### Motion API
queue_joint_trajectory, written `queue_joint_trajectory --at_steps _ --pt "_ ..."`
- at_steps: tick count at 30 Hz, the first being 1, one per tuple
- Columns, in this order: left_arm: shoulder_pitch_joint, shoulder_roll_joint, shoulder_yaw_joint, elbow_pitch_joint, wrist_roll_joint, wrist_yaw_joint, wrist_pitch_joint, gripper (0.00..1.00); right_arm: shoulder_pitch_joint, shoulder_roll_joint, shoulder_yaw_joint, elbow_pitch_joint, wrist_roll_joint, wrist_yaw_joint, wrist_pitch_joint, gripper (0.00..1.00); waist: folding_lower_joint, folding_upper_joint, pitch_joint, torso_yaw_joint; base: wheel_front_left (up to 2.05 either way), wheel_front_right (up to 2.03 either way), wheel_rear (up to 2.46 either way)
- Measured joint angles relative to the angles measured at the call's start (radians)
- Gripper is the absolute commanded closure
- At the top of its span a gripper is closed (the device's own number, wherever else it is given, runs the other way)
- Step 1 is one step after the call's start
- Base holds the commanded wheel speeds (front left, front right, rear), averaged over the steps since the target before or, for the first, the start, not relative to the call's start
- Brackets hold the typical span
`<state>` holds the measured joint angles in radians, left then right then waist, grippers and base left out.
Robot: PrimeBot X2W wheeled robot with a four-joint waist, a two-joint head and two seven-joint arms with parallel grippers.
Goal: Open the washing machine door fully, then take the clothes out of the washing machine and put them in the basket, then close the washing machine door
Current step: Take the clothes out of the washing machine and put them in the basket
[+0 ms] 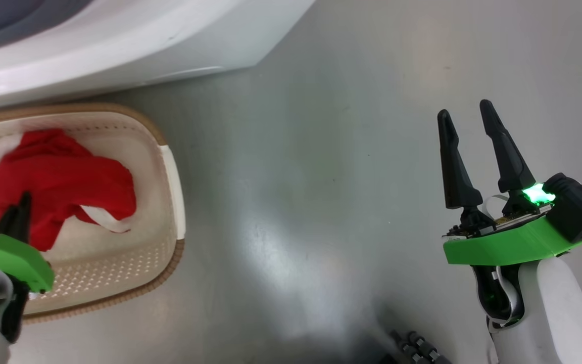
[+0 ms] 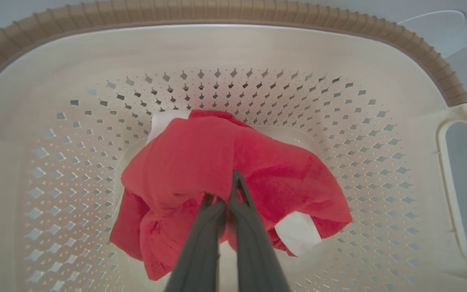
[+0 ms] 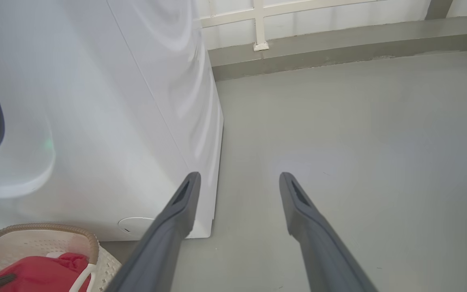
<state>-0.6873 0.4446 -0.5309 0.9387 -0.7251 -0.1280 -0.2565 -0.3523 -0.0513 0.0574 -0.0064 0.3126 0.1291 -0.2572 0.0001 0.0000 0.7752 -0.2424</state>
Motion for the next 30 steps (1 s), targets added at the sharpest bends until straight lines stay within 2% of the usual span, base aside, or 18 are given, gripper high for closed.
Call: queue_joint_trajectory --at_steps 1,3,4,6,7,18,30 --pt "-0.004 0.003 -0.005 0.011 -0.008 0.0 0.0 0.93 0.0 0.0 0.001 0.0 0.001 0.0 0.0 0.0 0.0 0.0 0.007 -0.004 0.0 0.0 0.0" --pt "-0.008 0.004 -0.021 0.033 -0.022 0.0 0.0 0.78 -0.001 0.0 0.001 -0.001 0.004 0.0 0.0 0.0 0.0 0.0 0.018 -0.013 0.0 0.0 0.0" --pt "-0.012 0.004 -0.027 0.042 -0.029 0.0 0.0 0.62 -0.001 0.0 0.001 -0.001 0.006 0.0 0.0 0.0 0.0 0.0 0.023 -0.016 0.0 0.0 0.0" --pt "-0.02 0.005 -0.041 0.051 -0.042 0.0 0.0 0.37 -0.001 0.0 0.001 -0.002 0.006 0.0 0.0 0.0 0.0 0.0 0.031 -0.021 0.0 0.0 0.0" --pt "-0.023 0.006 -0.049 0.053 -0.051 0.0 0.0 0.0 -0.001 0.0 0.001 -0.002 0.006 0.0 0.0 0.0 0.0 0.0 0.034 -0.023 0.0 0.0 0.0" --pt "-0.038 0.004 -0.051 0.068 -0.099 0.0 0.0 0.0 -0.001 0.0 0.001 0.01 0.004 0.0 0.0 0.0 0.0 0.0 0.013 -0.014 0.0 0.0 0.0" --pt "0.003 -0.023 -0.007 0.034 -0.117 0.0 0.0 0.0 0.003 0.0 -0.002 0.051 -0.021 0.0 0.0 0.0 0.0 0.0 -0.083 0.014 0.0 0.0 0.0"
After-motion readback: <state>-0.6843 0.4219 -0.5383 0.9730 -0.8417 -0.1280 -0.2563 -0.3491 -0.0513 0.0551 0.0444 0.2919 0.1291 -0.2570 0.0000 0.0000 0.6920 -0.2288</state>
